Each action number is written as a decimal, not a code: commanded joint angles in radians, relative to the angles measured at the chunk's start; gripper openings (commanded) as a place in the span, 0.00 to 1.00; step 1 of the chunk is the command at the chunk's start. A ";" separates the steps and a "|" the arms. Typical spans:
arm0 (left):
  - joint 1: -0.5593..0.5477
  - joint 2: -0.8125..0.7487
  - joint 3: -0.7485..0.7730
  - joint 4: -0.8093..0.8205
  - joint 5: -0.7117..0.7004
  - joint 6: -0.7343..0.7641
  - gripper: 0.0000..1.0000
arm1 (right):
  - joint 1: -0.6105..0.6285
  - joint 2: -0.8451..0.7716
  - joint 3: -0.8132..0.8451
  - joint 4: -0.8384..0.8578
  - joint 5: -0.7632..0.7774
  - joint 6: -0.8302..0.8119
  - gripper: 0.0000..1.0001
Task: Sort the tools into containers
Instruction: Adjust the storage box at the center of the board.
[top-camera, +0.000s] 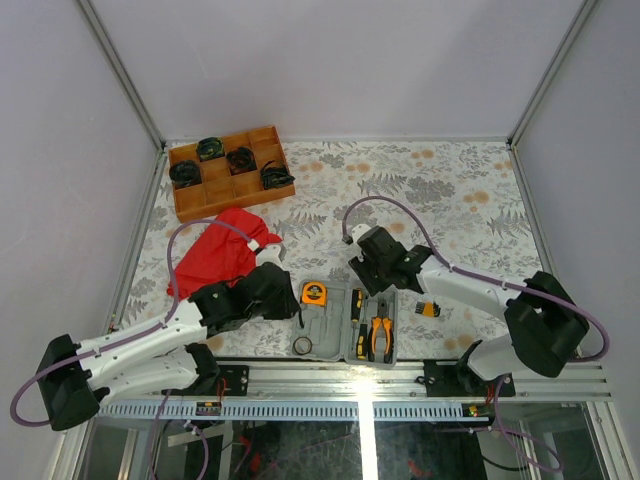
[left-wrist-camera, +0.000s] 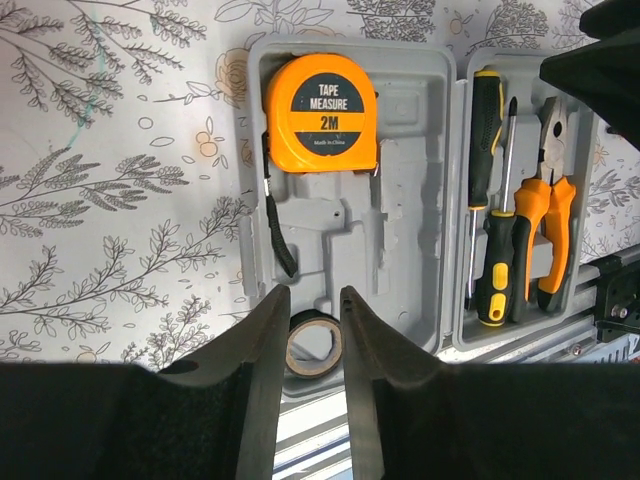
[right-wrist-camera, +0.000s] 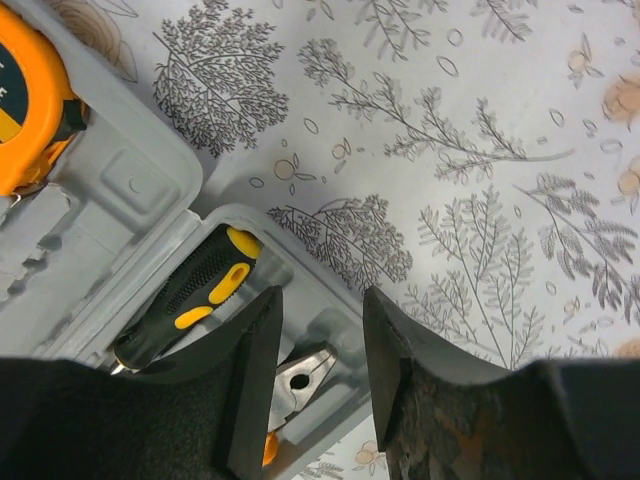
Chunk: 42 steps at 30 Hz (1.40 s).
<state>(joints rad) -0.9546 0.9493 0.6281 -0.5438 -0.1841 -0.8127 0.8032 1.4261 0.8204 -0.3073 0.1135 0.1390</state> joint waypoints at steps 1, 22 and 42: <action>0.005 -0.020 0.018 -0.048 -0.035 -0.031 0.26 | -0.027 0.057 0.077 -0.031 -0.127 -0.198 0.44; 0.005 -0.019 0.015 -0.035 -0.028 -0.007 0.27 | -0.078 0.244 0.173 -0.115 -0.177 -0.218 0.29; 0.005 0.010 0.031 -0.005 0.009 0.015 0.27 | -0.078 0.254 0.249 -0.199 -0.166 -0.341 0.40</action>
<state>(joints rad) -0.9546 0.9611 0.6281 -0.5781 -0.1818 -0.8135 0.7311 1.6337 1.0187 -0.4938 -0.0704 -0.1574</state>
